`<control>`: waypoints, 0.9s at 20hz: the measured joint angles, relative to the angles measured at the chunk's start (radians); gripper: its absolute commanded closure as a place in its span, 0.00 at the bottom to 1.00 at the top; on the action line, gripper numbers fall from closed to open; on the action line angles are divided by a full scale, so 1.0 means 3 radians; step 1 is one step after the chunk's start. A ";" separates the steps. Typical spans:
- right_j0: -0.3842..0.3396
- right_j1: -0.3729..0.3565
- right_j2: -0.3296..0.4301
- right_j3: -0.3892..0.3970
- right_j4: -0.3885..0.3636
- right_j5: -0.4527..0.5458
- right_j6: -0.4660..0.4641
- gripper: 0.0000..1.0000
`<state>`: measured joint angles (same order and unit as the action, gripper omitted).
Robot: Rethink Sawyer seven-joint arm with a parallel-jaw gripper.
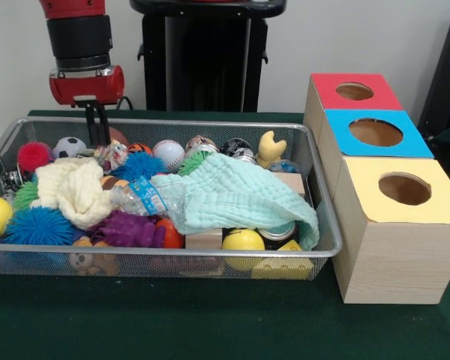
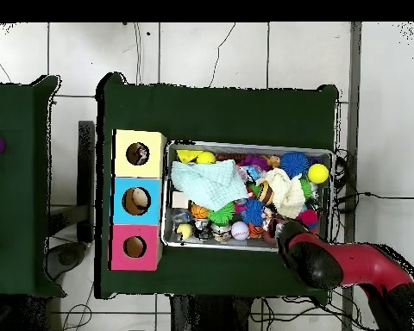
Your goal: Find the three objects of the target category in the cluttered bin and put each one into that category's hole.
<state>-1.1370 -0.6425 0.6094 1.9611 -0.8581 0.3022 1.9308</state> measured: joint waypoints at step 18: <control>-0.0144 0.0129 0.0001 0.0007 -0.0233 -0.0082 0.0000 0.00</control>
<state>-1.1802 -0.6038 0.6097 1.9632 -0.9280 0.2775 1.9308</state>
